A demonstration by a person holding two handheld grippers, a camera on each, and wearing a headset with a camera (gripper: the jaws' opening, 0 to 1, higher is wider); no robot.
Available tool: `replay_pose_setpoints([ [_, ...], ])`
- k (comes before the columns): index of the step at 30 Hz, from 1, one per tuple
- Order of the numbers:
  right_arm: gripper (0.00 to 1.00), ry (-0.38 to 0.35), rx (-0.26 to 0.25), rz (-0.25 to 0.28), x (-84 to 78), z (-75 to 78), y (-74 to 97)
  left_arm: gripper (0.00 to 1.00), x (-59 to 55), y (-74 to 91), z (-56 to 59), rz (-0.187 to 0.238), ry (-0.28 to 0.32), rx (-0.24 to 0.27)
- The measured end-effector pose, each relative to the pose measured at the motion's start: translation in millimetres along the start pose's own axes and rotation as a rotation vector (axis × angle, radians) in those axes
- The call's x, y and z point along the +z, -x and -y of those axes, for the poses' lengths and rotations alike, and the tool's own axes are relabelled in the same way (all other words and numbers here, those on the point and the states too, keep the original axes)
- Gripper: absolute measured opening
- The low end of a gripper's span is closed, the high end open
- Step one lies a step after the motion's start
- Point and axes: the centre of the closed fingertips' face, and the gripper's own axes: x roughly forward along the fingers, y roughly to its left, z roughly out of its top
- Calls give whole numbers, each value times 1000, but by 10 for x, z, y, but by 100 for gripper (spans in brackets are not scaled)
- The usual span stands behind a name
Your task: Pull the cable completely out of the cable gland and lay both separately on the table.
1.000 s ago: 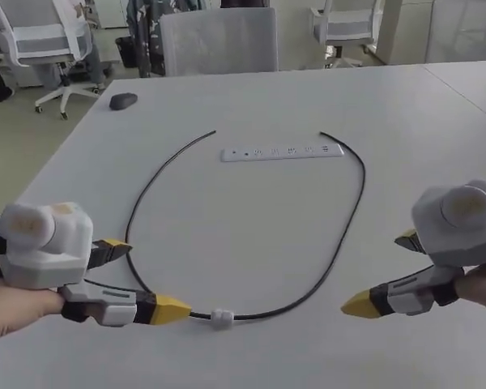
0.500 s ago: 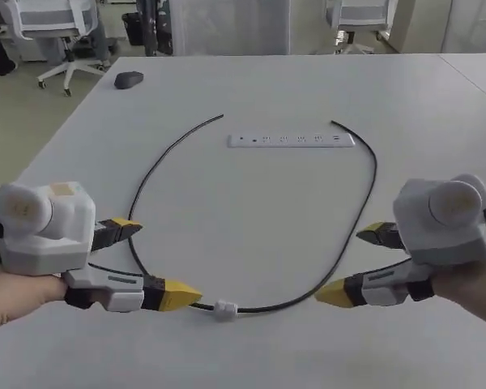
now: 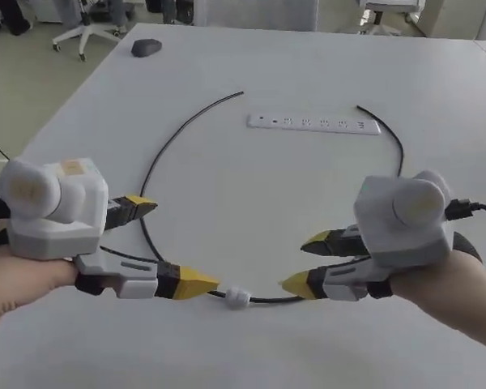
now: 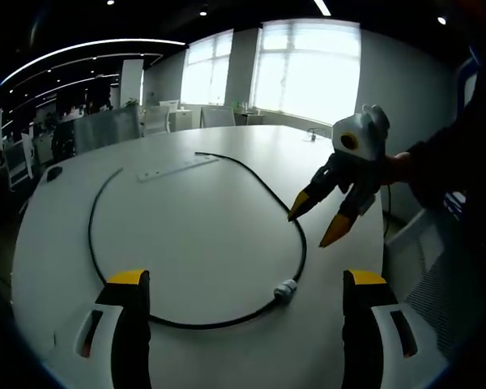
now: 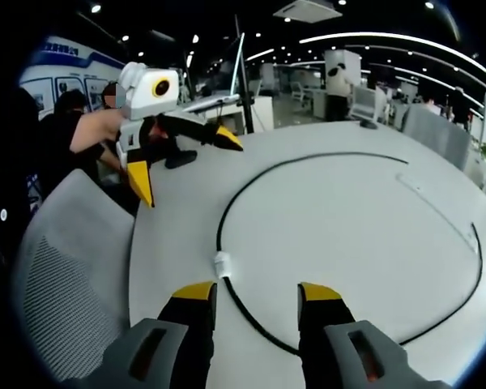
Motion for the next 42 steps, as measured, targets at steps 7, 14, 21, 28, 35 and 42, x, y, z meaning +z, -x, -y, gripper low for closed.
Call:
replay_pose_setpoints([
  [7,30,7,58,-27,-11,-117,-191,98,-77,-8,-9,-27,-30,4],
  [14,30,23,101,-49,-41,-223,-358,97,4,-19,80,6,1,-33],
  [21,25,17,133,-69,-82,-290,-488,97,-52,-43,129,-18,-19,-39],
  [28,22,1,159,-70,-103,-362,-562,95,-125,-33,163,-32,-30,-54],
  [35,17,20,167,-78,-120,-384,-627,96,-155,-44,160,-16,-23,-56],
  [42,14,21,174,-85,-138,-383,-649,96,-205,-36,114,-25,-24,-38],
])
